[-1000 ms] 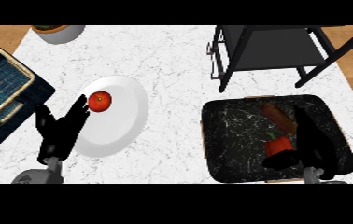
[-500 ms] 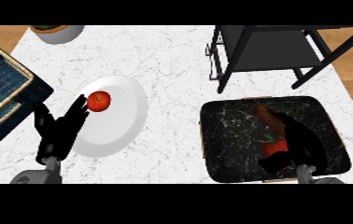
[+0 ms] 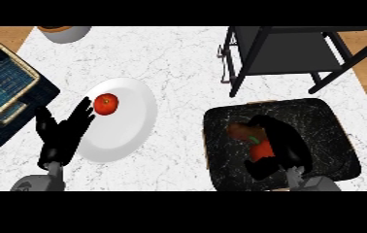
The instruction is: Pick the bell pepper from the tray and place it in the tiered shelf
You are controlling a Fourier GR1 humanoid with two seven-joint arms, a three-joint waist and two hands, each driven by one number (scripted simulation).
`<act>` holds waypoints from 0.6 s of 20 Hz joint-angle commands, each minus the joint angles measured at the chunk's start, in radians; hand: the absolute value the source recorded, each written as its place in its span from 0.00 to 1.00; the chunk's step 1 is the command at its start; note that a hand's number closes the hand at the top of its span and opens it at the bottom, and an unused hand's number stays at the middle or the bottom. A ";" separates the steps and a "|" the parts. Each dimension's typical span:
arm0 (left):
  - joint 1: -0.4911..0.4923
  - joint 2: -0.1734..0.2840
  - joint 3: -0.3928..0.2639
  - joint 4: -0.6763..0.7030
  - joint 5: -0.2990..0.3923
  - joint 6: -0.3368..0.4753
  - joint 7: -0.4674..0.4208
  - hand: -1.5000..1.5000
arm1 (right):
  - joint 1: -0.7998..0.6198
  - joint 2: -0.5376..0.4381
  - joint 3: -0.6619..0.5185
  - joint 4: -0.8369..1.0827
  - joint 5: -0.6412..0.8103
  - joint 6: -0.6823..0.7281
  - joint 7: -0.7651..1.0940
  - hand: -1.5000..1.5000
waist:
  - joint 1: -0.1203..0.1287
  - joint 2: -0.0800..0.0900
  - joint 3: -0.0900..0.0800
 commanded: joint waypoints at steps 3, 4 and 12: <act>-0.024 -0.010 -0.002 0.029 -0.011 0.015 0.040 0.50 | -0.127 0.056 0.112 -0.038 -0.044 0.119 -0.117 1.00 | -0.008 0.006 0.008; -0.016 -0.006 0.009 0.008 -0.002 0.016 0.048 0.50 | -0.155 0.094 0.085 -0.041 -0.046 0.071 -0.123 1.00 | -0.006 0.006 0.008; 0.002 -0.007 0.026 0.005 -0.005 0.009 0.042 0.50 | -0.234 0.072 -0.025 -0.438 -0.033 0.128 0.070 1.00 | -0.025 0.001 0.007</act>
